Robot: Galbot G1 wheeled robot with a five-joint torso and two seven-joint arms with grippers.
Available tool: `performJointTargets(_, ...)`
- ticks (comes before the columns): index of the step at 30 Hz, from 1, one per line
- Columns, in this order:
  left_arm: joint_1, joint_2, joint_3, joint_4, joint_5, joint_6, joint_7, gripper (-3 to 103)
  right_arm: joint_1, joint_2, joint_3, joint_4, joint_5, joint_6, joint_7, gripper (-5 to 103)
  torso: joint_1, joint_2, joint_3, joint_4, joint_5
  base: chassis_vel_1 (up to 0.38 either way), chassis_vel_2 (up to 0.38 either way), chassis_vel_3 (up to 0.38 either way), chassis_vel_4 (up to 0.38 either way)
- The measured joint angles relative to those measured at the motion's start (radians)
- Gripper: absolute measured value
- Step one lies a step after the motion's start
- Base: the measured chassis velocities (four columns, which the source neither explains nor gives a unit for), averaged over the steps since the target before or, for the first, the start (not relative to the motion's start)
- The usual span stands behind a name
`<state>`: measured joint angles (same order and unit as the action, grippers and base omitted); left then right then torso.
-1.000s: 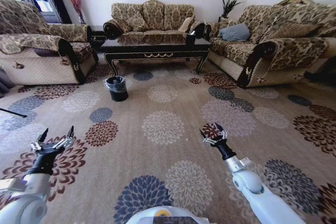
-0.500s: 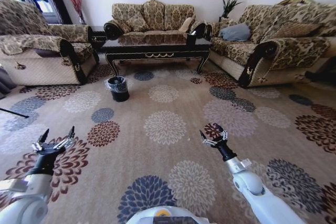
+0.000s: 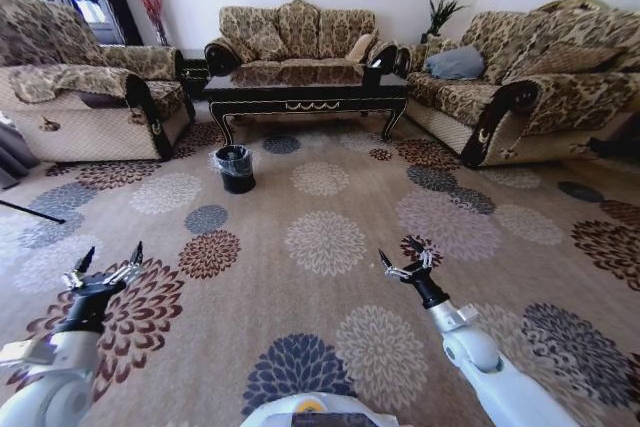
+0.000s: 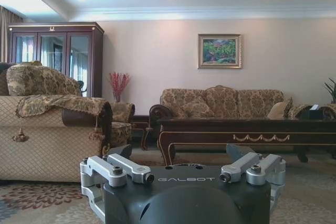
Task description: Move to the front of the table and pick up the trash from the floor, then place it into the trash bin.
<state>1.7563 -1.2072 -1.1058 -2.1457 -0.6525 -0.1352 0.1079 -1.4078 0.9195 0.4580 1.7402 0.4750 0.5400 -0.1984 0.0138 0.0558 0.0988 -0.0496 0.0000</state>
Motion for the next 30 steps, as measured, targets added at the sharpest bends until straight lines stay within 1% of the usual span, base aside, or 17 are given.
performJointTargets(5,-0.006,0.002,0.001,0.008,0.0,0.0,0.0,100,0.003,0.0,-0.001,-0.006,-0.003,-0.001,-0.001,100,0.0,0.0,0.0,0.0002,-0.0004,0.0,0.0,0.0,0.0)
performJointTargets(7,-0.008,0.003,0.001,0.01,0.0,0.0,0.0,100,0.007,0.0,-0.007,-0.009,-0.004,-0.002,-0.003,100,0.0,0.0,0.0,0.0003,0.0002,0.0,0.0,0.0,0.0)
performJointTargets(13,-0.01,0.006,0.0,0.012,-0.003,0.002,-0.001,100,0.015,0.002,-0.019,-0.017,-0.006,-0.003,-0.004,100,0.0,0.0,0.0,0.0003,0.0,-0.008,0.004,0.008,-0.009)
performJointTargets(23,-0.006,-0.003,0.002,0.015,0.003,0.002,-0.001,100,0.02,0.0,-0.042,-0.017,-0.004,0.003,-0.008,100,0.0,0.0,0.0,0.0002,-0.0001,-0.081,0.092,0.081,-0.085)
performJointTargets(30,0.001,-0.006,0.001,0.016,0.008,-0.001,-0.001,100,0.018,0.002,-0.043,-0.026,-0.012,0.016,-0.016,100,0.0,0.0,0.0,0.0002,0.0001,-0.005,0.025,0.017,-0.011)
